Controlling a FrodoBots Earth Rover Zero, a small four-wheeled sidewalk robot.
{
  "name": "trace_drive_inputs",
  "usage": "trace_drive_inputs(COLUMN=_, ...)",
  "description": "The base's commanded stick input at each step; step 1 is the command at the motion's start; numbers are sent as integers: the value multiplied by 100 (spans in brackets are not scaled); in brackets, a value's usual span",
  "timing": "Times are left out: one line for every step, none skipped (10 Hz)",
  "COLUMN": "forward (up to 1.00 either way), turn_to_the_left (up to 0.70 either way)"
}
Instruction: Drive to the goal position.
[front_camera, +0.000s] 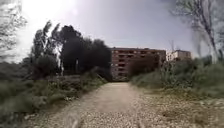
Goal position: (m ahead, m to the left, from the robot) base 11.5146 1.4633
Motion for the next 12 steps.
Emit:
trace_drive_inputs(forward=85, turn_to_the_left=-9)
trace_drive_inputs(forward=85, turn_to_the_left=-30)
trace_drive_inputs(forward=85, turn_to_the_left=-34)
trace_drive_inputs(forward=85, turn_to_the_left=-34)
trace_drive_inputs(forward=85, turn_to_the_left=-26)
trace_drive_inputs(forward=85, turn_to_the_left=0)
trace_drive_inputs(forward=85, turn_to_the_left=0)
trace_drive_inputs(forward=85, turn_to_the_left=0)
trace_drive_inputs(forward=85, turn_to_the_left=0)
trace_drive_inputs(forward=85, turn_to_the_left=0)
trace_drive_inputs(forward=85, turn_to_the_left=0)
trace_drive_inputs(forward=85, turn_to_the_left=0)
